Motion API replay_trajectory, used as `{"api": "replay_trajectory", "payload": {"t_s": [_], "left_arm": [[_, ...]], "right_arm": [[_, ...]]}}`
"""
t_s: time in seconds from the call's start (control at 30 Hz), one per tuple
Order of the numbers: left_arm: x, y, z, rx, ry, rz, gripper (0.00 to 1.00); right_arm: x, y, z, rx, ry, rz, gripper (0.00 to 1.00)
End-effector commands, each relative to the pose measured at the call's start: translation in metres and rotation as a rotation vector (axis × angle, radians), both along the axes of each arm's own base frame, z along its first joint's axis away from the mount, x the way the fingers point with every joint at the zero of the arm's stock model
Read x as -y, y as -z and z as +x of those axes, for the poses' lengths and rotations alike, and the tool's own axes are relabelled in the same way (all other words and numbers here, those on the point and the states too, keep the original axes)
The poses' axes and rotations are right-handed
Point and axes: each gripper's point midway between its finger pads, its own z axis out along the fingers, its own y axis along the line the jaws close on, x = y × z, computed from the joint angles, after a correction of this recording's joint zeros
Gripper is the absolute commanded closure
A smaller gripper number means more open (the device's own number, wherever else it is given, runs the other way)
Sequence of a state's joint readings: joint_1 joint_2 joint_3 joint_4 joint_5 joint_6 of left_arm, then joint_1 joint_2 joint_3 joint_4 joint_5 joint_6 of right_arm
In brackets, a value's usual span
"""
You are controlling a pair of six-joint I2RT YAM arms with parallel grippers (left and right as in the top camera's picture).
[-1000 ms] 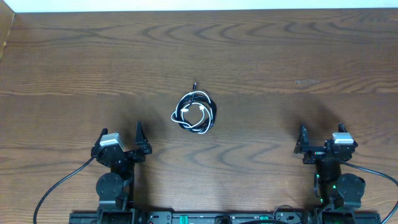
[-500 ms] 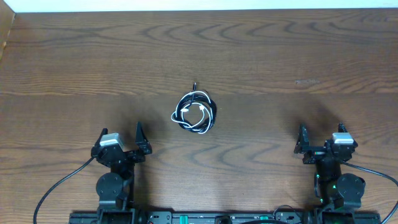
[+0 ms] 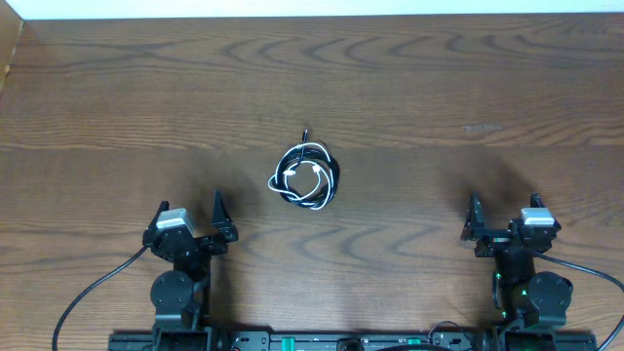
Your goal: Untangle cables
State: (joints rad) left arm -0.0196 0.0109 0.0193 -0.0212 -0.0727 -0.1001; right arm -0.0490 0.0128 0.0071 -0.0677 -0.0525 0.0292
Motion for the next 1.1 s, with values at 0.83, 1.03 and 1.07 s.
{"api": "replay_trajectory", "payload": {"t_s": [0.83,1.03,1.07], "left_arm": [[-0.0027,0.0172,-0.0014,-0.057,-0.011,0.015,0.03],[-0.0027,0.0172,-0.0014,-0.057,-0.011,0.015,0.03],[-0.0026,0.0172,-0.0014,-0.057,-0.011,0.015,0.03]], "right_arm": [[0.0027,0.0006,-0.0002,-0.001,0.014,-0.01,0.01],[0.0037,0.0008,-0.0002,-0.002,0.02,-0.01,0.01],[0.0037,0.0008,-0.0002,-0.002,0.02,-0.01,0.01]]}}
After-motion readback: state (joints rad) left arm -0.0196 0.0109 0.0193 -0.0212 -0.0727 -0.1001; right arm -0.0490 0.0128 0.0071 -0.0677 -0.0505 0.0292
